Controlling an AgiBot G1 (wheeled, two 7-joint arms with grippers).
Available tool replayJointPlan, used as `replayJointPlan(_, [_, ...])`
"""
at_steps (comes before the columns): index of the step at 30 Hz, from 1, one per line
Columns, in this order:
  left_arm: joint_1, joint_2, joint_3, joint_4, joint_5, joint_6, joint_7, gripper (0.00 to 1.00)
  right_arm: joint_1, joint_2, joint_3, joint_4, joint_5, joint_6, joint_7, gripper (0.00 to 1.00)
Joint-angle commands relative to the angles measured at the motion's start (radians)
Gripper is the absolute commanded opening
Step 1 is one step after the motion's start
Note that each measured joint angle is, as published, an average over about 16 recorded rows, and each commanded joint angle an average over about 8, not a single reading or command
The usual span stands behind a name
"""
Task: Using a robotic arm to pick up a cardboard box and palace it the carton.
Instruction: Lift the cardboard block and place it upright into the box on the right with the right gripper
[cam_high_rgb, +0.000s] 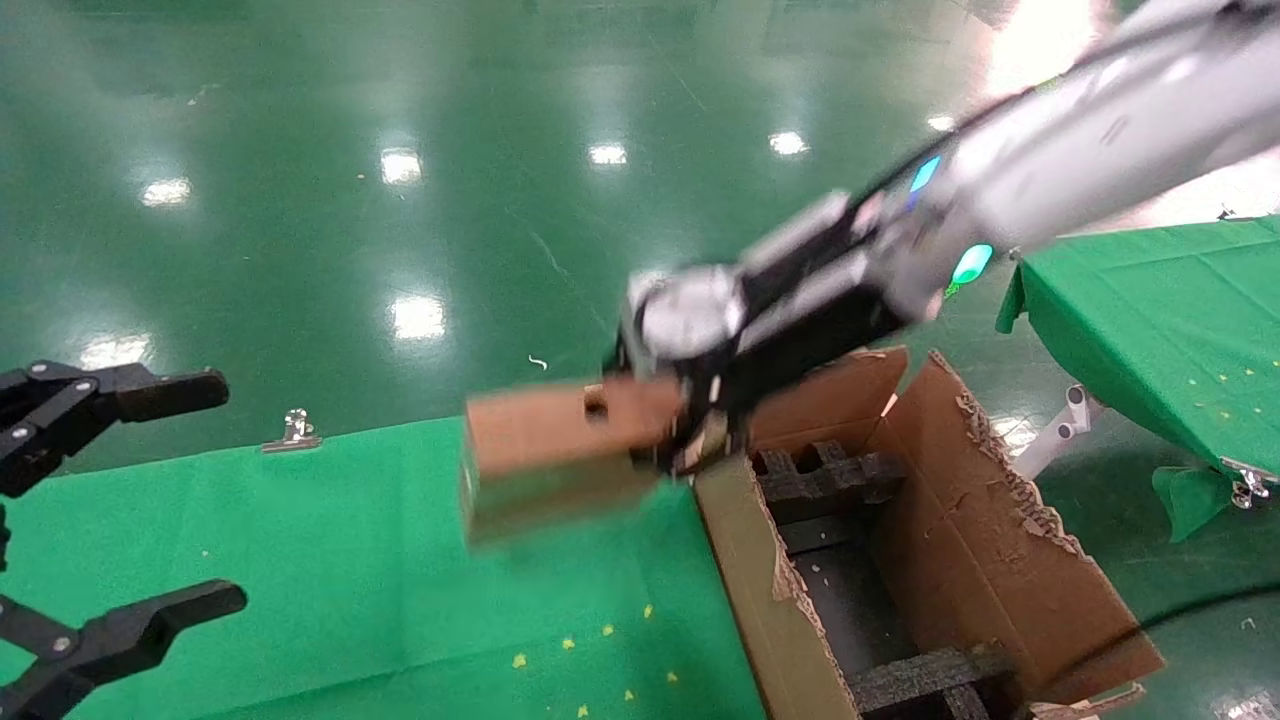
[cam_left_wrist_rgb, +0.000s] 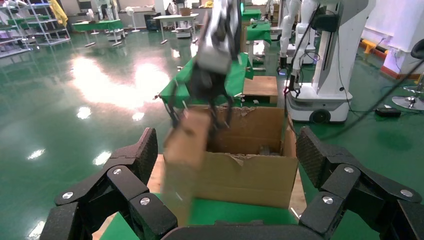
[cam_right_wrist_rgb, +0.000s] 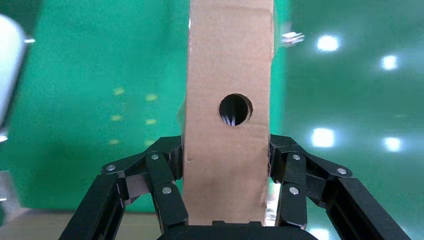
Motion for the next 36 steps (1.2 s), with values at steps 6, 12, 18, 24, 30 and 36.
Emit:
replayJointPlan(6, [0.000,0.000,0.000,0.000,0.000,0.000,0.000,1.00,0.139,0.016,-0.032,-0.066,0.043,-0.008,-0.030,0.00])
replayJointPlan(12, [0.000,0.000,0.000,0.000,0.000,0.000,0.000,1.00,0.195,0.066,-0.089,-0.079,0.063,-0.006,-0.022,0.00])
replayJointPlan(18, [0.000,0.000,0.000,0.000,0.000,0.000,0.000,1.00,0.254,0.188,-0.145,-0.050,0.065,-0.009,0.020,0.00])
replayJointPlan(24, [0.000,0.000,0.000,0.000,0.000,0.000,0.000,1.00,0.304,0.349,-0.222,0.037,0.036,-0.010,0.094,0.00])
replayJointPlan(30, [0.000,0.000,0.000,0.000,0.000,0.000,0.000,1.00,0.334,0.485,-0.300,0.140,-0.005,-0.007,0.173,0.00])
replayJointPlan(36, [0.000,0.000,0.000,0.000,0.000,0.000,0.000,1.00,0.330,0.577,-0.348,0.186,-0.011,0.008,0.217,0.00])
